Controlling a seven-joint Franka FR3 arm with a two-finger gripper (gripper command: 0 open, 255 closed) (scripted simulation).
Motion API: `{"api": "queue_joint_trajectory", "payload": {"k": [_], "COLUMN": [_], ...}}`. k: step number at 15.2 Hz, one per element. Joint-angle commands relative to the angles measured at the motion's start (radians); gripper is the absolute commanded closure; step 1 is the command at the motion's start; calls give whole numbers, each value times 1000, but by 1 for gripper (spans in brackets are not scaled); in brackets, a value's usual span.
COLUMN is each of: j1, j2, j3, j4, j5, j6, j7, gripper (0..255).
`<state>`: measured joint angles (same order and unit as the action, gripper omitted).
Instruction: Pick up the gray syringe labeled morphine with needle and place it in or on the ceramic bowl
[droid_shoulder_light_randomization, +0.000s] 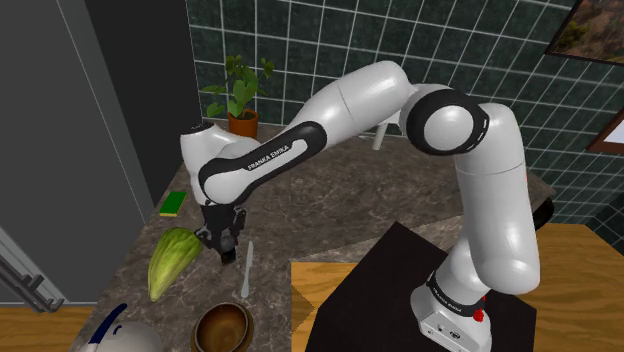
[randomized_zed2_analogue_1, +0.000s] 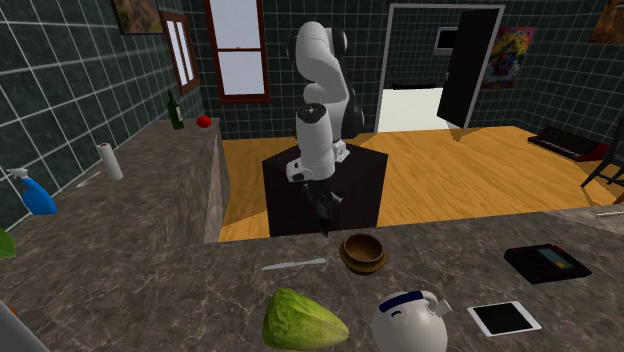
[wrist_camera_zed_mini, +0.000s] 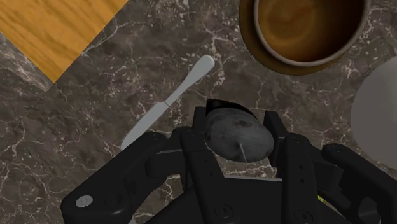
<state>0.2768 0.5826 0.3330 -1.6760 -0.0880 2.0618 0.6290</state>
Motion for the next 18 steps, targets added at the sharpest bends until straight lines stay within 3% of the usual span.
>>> {"api": "queue_joint_trajectory", "payload": {"k": [1, 10, 18], "j1": [22, 144, 157], "j2": [-25, -78, -11], "j3": [13, 73, 56], "j4": [-40, -112, -126], "j5": [6, 24, 0], "j6": [18, 52, 130], "j7": [36, 211, 216], "gripper": [255, 255, 255]}}
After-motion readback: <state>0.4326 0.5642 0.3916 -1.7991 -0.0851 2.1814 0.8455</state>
